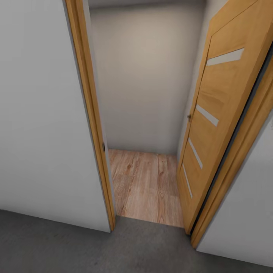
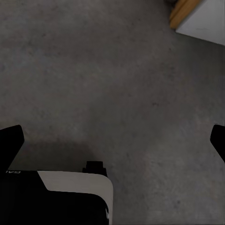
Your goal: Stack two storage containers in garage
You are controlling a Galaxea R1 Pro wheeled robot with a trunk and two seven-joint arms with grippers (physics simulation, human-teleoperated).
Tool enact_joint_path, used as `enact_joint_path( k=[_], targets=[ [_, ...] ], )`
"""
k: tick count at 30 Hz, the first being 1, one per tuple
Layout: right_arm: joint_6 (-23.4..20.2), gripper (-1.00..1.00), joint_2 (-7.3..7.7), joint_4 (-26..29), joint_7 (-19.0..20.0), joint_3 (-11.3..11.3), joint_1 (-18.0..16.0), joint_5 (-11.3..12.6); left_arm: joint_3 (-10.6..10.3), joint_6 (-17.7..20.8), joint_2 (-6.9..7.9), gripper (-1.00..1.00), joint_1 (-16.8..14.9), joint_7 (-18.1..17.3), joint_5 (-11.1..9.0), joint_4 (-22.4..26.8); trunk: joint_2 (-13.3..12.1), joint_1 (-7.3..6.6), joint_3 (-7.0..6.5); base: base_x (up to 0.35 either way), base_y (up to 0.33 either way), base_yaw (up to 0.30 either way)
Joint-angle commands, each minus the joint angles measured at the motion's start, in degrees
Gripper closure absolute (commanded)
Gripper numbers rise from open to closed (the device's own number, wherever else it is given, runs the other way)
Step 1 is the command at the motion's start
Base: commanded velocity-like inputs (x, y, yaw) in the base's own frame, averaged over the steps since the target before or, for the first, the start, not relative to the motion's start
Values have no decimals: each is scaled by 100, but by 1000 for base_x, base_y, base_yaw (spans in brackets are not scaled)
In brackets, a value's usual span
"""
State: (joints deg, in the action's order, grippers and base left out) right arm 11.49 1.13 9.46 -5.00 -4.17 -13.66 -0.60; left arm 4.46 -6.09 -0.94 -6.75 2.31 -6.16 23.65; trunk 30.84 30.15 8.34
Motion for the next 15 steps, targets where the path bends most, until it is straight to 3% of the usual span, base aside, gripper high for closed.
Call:
enact_joint_path(
  k=[1, 15],
  targets=[
    [11, -100, 2, -6, -33, -42, -5, -1, 11, -15, -3, -100, -2, -2, -52, -1, 9, 2, 10, 0, 0, -196],
    [11, -100, 2, -6, -27, -48, -5, 8, 11, -15, -3, -100, -1, -2, -52, -1, 9, 2, 10, 0, 0, -268]
  ],
)
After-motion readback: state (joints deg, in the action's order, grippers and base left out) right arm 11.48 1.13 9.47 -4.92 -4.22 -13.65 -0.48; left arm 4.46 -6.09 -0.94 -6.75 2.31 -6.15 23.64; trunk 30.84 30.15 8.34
